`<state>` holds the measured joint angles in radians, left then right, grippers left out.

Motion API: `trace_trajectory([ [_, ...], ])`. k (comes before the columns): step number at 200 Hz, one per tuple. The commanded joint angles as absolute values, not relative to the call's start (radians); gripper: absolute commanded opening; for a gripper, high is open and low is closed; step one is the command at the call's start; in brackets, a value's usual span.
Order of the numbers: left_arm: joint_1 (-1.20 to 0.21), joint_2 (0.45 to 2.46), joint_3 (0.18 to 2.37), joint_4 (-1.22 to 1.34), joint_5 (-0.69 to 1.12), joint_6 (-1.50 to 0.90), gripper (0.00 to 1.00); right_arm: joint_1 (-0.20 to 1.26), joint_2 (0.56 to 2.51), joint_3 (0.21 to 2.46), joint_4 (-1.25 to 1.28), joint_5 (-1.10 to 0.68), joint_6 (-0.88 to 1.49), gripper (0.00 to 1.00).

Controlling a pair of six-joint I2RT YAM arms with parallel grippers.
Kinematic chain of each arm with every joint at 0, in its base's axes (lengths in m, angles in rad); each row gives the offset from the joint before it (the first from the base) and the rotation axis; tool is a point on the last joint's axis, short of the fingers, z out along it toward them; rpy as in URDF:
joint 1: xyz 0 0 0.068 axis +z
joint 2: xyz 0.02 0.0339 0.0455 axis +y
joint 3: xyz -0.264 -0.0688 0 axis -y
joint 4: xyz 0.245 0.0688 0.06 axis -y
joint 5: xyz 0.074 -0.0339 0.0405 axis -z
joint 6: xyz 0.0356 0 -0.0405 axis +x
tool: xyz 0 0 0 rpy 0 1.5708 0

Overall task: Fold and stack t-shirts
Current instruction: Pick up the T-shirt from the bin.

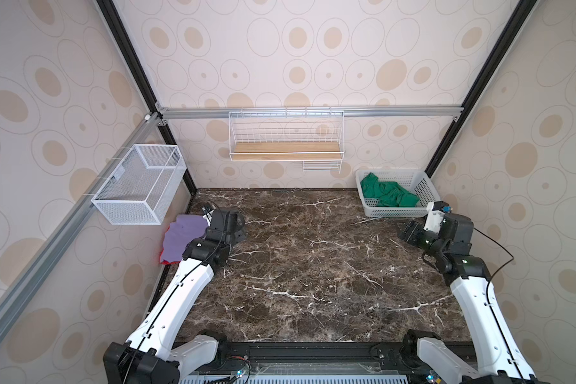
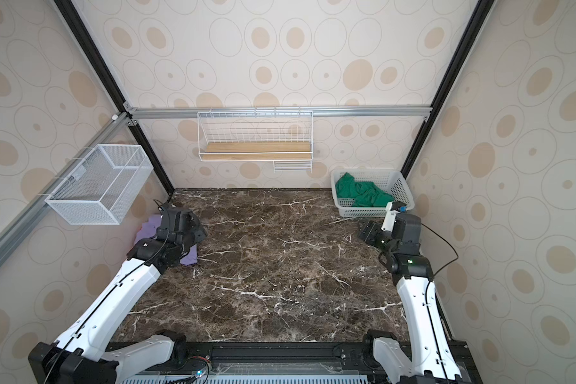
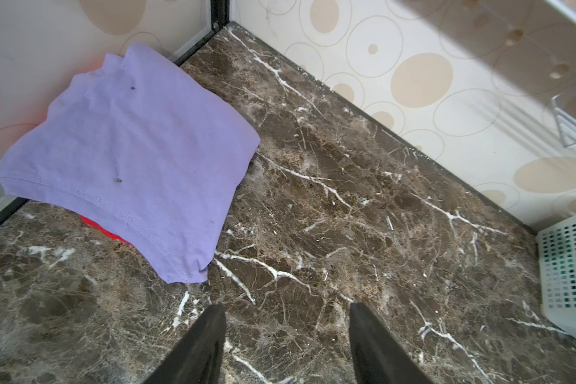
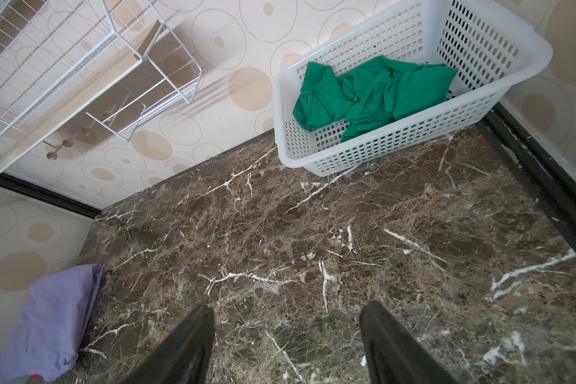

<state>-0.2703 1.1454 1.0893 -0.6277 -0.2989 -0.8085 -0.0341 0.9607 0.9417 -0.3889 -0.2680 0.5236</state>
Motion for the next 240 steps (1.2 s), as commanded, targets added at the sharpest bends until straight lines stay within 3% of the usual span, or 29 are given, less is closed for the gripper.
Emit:
trace_trajectory([
  [1, -0.273, 1.12, 1.089, -0.641, -0.277, -0.783, 0.62, -0.035, 0.93, 0.969, -0.41, -0.261, 0.501, 0.68],
  [8, -0.273, 1.107, 1.075, -0.593, -0.265, -0.763, 0.63, -0.035, 0.925, 0.973, -0.415, -0.256, 0.493, 0.57],
  [18, -0.273, 1.093, 1.058, -0.559, -0.234, -0.725, 0.63, -0.035, 0.92, 0.978, -0.421, -0.25, 0.484, 0.24],
  [30, -0.273, 1.087, 1.048, -0.545, -0.219, -0.71, 0.64, -0.035, 0.92, 0.991, -0.435, -0.254, 0.48, 0.0],
  [43, -0.272, 1.081, 1.035, -0.527, -0.187, -0.682, 0.59, -0.034, 0.919, 1.008, -0.431, -0.294, 0.478, 0.0],
  [46, -0.273, 1.08, 1.031, -0.517, -0.175, -0.677, 0.49, -0.034, 0.919, 1.012, -0.428, -0.305, 0.476, 0.0],
  [52, -0.273, 1.08, 1.022, -0.503, -0.154, -0.673, 0.02, -0.035, 0.918, 1.019, -0.422, -0.327, 0.473, 0.0],
  [56, -0.273, 1.083, 1.022, -0.5, -0.151, -0.674, 0.0, -0.035, 0.917, 1.025, -0.42, -0.335, 0.469, 0.01],
  [65, -0.272, 1.087, 1.02, -0.492, -0.136, -0.678, 0.0, -0.035, 0.914, 1.041, -0.427, -0.34, 0.467, 0.32],
  [74, -0.273, 1.094, 1.019, -0.484, -0.107, -0.677, 0.0, -0.035, 0.909, 1.056, -0.437, -0.338, 0.46, 0.76],
  [78, -0.273, 1.096, 1.02, -0.481, -0.094, -0.677, 0.0, -0.035, 0.906, 1.061, -0.44, -0.334, 0.458, 0.82],
  [80, -0.272, 1.098, 1.02, -0.482, -0.088, -0.675, 0.09, -0.034, 0.904, 1.063, -0.441, -0.335, 0.455, 0.82],
  [87, -0.273, 1.105, 1.022, -0.478, -0.07, -0.675, 0.47, -0.035, 0.899, 1.069, -0.442, -0.335, 0.445, 0.74],
  [94, -0.272, 1.11, 1.022, -0.473, -0.051, -0.675, 0.72, -0.035, 0.895, 1.076, -0.442, -0.335, 0.436, 0.14],
  [96, -0.273, 1.111, 1.022, -0.473, -0.043, -0.674, 0.77, -0.035, 0.894, 1.079, -0.444, -0.332, 0.436, 0.03],
  [102, -0.272, 1.114, 1.02, -0.469, -0.027, -0.672, 0.8, -0.034, 0.893, 1.089, -0.466, -0.315, 0.435, 0.0],
  [106, -0.272, 1.115, 1.019, -0.465, -0.016, -0.673, 0.73, -0.034, 0.891, 1.093, -0.474, -0.306, 0.434, 0.0],
  [109, -0.273, 1.115, 1.017, -0.461, -0.009, -0.673, 0.59, -0.035, 0.888, 1.092, -0.473, -0.304, 0.432, 0.0],
  [115, -0.272, 1.115, 1.012, -0.452, -0.001, -0.675, 0.15, -0.034, 0.887, 1.087, -0.462, -0.3, 0.428, 0.0],
  [118, -0.272, 1.115, 1.01, -0.451, 0.0, -0.68, 0.0, -0.035, 0.885, 1.082, -0.45, -0.299, 0.428, 0.0],
  [126, -0.273, 1.115, 1.006, -0.448, 0.009, -0.688, 0.0, -0.035, 0.886, 1.063, -0.413, -0.289, 0.435, 0.02],
  [129, -0.273, 1.115, 1.005, -0.445, 0.014, -0.687, 0.0, -0.034, 0.888, 1.061, -0.406, -0.277, 0.44, 0.12],
  [137, -0.272, 1.12, 1.006, -0.441, 0.024, -0.689, 0.0, -0.035, 0.908, 1.059, -0.375, -0.252, 0.453, 0.58],
  [138, -0.273, 1.12, 1.007, -0.443, 0.024, -0.69, 0.01, -0.035, 0.912, 1.058, -0.371, -0.248, 0.456, 0.63],
  [144, -0.273, 1.125, 1.009, -0.449, 0.026, -0.702, 0.29, -0.035, 0.939, 1.063, -0.35, -0.217, 0.474, 0.8],
  [152, -0.272, 1.133, 1.011, -0.449, 0.047, -0.706, 0.61, -0.035, 0.993, 1.089, -0.343, -0.164, 0.498, 0.86],
  [165, -0.272, 1.145, 1.011, -0.459, 0.075, -0.713, 0.85, -0.034, 1.115, 1.155, -0.33, -0.087, 0.537, 0.88],
  [194, -0.274, 1.151, 0.98, -0.477, 0.083, -0.726, 0.97, -0.031, 1.487, 1.424, -0.358, -0.006, 0.557, 0.85],
  [240, -0.294, 1.193, 0.954, -0.427, 0.178, -0.745, 0.98, -0.026, 2.202, 2.184, -0.64, -0.093, 0.477, 0.82],
])
